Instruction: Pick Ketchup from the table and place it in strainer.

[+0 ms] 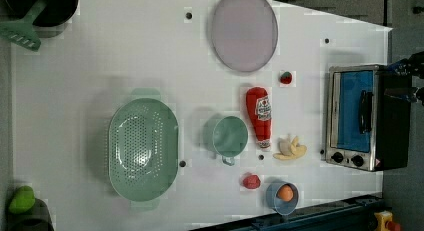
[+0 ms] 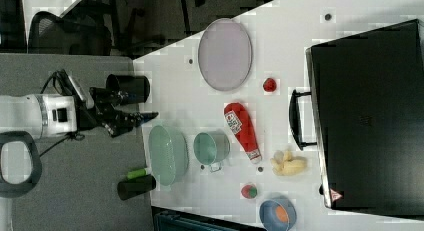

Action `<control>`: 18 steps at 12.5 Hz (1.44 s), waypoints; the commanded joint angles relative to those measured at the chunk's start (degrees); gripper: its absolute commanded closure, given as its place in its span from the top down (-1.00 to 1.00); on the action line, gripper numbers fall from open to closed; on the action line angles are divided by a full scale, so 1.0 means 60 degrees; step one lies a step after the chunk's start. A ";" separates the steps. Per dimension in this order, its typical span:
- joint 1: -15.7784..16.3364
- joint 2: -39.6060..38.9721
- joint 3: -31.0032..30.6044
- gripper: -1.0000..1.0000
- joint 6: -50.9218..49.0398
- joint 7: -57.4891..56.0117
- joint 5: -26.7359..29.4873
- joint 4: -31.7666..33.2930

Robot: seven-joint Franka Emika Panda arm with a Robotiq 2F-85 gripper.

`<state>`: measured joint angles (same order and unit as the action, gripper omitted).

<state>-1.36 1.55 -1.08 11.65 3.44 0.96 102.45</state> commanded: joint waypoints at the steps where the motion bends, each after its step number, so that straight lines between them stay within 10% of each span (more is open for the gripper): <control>1: -0.1127 0.2252 -0.0701 0.59 -0.1394 -0.0362 0.0112 0.1153; 3: -0.1107 0.2123 -0.0770 0.99 -0.1373 -0.0564 0.0112 0.1292; 18: -0.0964 -0.1038 -0.1492 1.00 0.4319 -0.9029 0.0114 0.4193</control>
<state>-6.70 -7.30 -10.21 34.89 -40.93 1.69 129.03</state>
